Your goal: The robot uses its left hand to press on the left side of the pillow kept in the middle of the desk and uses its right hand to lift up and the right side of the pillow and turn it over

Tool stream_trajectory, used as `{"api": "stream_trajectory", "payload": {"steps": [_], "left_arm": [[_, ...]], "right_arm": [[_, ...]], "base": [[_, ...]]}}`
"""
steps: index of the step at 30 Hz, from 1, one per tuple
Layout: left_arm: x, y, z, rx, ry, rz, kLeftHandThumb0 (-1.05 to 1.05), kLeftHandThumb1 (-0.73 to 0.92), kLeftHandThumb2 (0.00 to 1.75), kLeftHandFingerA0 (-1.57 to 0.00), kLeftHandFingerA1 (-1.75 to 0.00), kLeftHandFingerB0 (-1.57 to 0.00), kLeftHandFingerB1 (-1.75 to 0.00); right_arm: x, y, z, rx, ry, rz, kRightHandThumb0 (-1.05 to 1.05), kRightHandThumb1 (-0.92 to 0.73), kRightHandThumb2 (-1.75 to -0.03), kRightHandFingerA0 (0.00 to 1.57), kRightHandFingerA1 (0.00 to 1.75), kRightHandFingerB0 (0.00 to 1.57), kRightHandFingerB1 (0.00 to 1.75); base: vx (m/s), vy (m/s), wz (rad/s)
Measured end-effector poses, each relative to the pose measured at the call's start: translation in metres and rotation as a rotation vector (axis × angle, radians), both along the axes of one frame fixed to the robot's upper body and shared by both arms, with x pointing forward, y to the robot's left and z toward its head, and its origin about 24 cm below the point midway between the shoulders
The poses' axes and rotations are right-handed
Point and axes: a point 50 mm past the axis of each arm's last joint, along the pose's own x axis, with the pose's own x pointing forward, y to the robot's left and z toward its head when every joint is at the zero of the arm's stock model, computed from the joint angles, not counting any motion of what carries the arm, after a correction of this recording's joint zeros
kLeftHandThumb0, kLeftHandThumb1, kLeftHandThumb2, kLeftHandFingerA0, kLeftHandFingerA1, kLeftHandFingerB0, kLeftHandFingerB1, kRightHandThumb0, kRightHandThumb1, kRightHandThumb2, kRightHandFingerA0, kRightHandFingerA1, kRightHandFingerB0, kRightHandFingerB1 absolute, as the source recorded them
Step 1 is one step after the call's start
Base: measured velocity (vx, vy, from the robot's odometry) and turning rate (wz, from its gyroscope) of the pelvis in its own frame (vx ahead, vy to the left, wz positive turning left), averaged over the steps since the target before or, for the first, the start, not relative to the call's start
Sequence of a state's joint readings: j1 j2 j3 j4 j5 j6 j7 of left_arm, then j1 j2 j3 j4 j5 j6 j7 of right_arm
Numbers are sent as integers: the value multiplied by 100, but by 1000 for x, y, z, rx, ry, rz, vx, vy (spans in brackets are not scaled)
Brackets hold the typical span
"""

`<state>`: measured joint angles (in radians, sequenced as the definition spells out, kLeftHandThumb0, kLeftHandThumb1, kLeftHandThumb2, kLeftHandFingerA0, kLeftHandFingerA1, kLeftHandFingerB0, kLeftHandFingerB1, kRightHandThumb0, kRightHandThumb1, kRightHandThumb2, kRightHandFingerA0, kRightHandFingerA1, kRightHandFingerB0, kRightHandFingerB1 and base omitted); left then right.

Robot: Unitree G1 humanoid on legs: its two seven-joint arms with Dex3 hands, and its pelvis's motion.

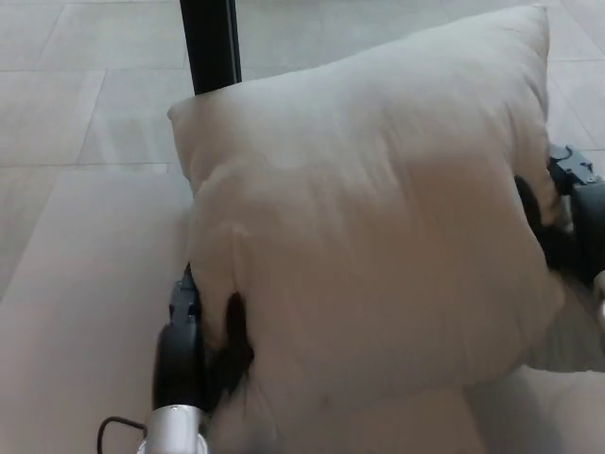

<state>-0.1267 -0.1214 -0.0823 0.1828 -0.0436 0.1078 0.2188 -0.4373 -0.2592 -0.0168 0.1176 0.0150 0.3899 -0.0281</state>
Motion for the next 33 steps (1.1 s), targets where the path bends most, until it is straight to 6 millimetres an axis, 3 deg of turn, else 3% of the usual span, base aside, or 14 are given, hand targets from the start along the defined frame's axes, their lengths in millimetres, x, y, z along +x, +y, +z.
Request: {"api": "stream_trajectory", "payload": {"steps": [2, 4, 5, 6, 7, 9, 13, 20, 26, 28, 29, 31, 32, 33], "left_arm": [[-3, 16, 0, -12, 6, 17, -70, 80, 64, -34, -72, 0, -20], [-8, 34, 0, -15, 12, 34, -71, 80, 64, -31, -69, 0, -23], [-9, 39, 0, -13, 13, 41, -72, 61, 100, -33, -70, -2, -21], [-13, 54, 0, -8, 18, 59, -67, 78, 64, -35, -69, 0, -20], [-16, 65, 1, -3, 22, 75, -71, 64, 100, -33, -68, 0, -18], [-23, 87, 2, 3, 34, 110, -67, 79, 63, -30, -64, -1, -26], [-39, 130, 3, 0, 59, 178, -78, 53, 93, -26, -61, -6, -43], [-72, 193, 11, -20, 84, 300, -91, 63, 60, -43, -57, -28, -60], [-97, 239, 29, -30, 79, 383, -101, 42, 89, -56, -65, -34, -81], [-109, 255, 38, -26, 74, 417, -102, 40, 88, -55, -67, -33, -83], [-115, 260, 40, -28, 74, 432, -103, 40, 89, -47, -73, -32, -90], [-126, 270, 42, -42, 75, 464, -103, 40, 89, -47, -73, -32, -90], [-130, 272, 41, -50, 77, 475, -105, 58, 60, -49, -76, -26, -107], [-137, 276, 38, -64, 90, 493, -105, 56, 60, -53, -79, -25, -112]], "right_arm": [[-5, -19, -1, 25, 17, -22, -78, -77, -64, 35, 67, 30, 31], [-12, -37, -4, 43, 37, -49, -81, -71, -62, 40, 66, 36, 32], [-14, -43, -5, 49, 42, -59, -79, -71, -62, 36, 63, 35, 31], [-20, -57, -8, 61, 60, -85, -81, -71, -62, 36, 63, 35, 31], [-25, -67, -11, 69, 74, -107, -79, -71, -62, 40, 62, 36, 32], [-36, -88, -17, 85, 105, -152, -78, -73, -63, 41, 70, 35, 31], [-63, -127, -27, 125, 159, -242, -81, -69, -62, 40, 71, 42, 33], [-116, -185, -39, 203, 213, -414, -83, -80, -65, 30, 74, 26, 32], [-164, -228, -38, 274, 210, -574, -92, -66, -102, 32, 74, 15, 42], [-186, -246, -38, 311, 199, -655, -85, -79, -64, 32, 71, 21, 30], [-195, -253, -38, 327, 194, -689, -80, -66, -104, 26, 61, 7, 39], [-212, -265, -40, 358, 186, -749, -80, -66, -104, 26, 61, 7, 39], [-217, -268, -41, 368, 184, -768, -80, -83, -66, 31, 62, 17, 28], [-226, -272, -43, 386, 181, -799, -83, -67, -104, 25, 62, 4, 39]], "base": [[0, 0, 0], [0, 0, 0], [0, 0, 0], [0, 0, 0], [0, 0, 0], [0, 0, 0], [0, 0, 0], [0, 0, 0], [0, 0, 0], [0, 0, 0], [0, 0, 0], [0, 0, 0], [0, 0, 0], [0, 0, 0]]}}
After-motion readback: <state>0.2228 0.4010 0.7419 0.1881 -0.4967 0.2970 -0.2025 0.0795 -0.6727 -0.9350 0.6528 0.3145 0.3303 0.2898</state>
